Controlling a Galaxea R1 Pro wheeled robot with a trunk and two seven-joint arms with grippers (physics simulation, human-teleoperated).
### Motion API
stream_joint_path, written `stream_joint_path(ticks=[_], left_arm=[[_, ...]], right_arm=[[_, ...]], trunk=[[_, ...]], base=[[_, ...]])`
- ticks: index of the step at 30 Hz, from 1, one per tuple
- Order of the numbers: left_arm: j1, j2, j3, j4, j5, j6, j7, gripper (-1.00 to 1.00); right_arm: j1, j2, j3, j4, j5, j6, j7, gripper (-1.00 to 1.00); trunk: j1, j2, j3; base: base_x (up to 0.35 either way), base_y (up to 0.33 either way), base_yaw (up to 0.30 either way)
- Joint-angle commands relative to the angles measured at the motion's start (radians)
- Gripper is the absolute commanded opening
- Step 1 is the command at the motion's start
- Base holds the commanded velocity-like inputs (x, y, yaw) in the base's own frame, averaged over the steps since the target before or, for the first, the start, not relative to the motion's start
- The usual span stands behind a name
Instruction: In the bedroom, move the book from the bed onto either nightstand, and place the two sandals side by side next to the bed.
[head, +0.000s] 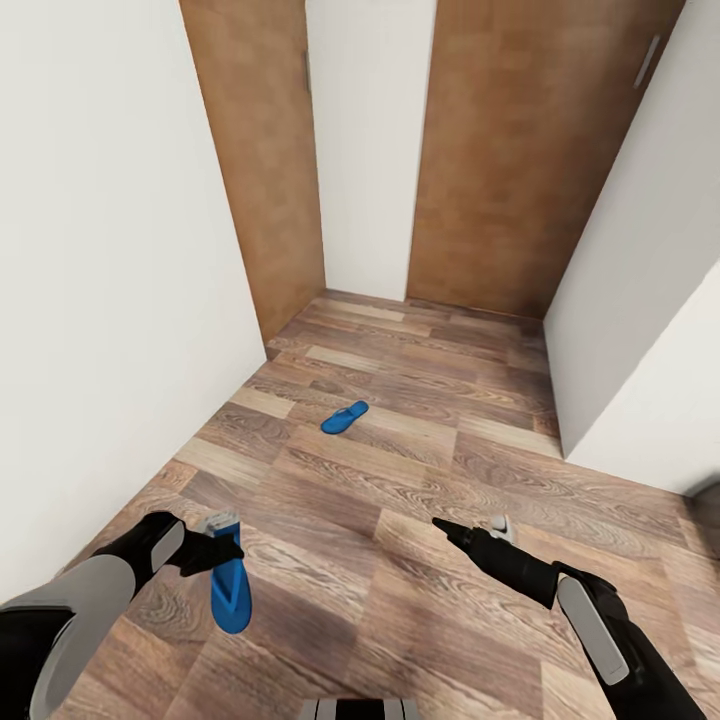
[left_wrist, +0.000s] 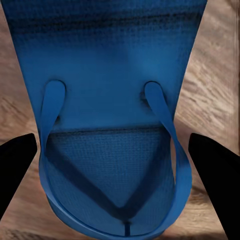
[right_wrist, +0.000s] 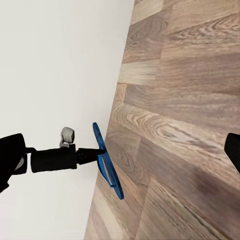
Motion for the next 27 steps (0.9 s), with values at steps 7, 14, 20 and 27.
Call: stream_joint_path(ticks=[7,14,20,27], left_arm=[[0.0,-0.003,-0.007,0.014,0.006,0.004,-0.003,-1.0],[0.0,-0.003,-0.007,0.016,0.006,0.003,-0.003,-1.0],[0.0,-0.004,-0.007,0.016,0.005,0.002,-0.001,-1.0],[0.0,-0.006,-0.007,0.017,0.004,0.001,-0.002,-1.0]], right_arm=[[0.0,0.0,-0.001,0.0,-0.009,0.005,0.0,1.0],[0.0,0.0,0.0,0.0,0.0,0.005,0.0,1.0],[0.0,0.0,0.0,0.0,0.002,0.006,0.001,1.0],[0.0,0.0,-0.002,0.0,-0.001,0.006,0.001,1.0]], trunk=[[-0.003,0.001,0.026],[-0.006,0.003,0.053],[-0.009,0.004,0.077],[-0.012,0.006,0.104]], base=[[0.0,0.0,0.0],[0.0,0.0,0.0],[0.0,0.0,0.0],[0.0,0.0,0.0]])
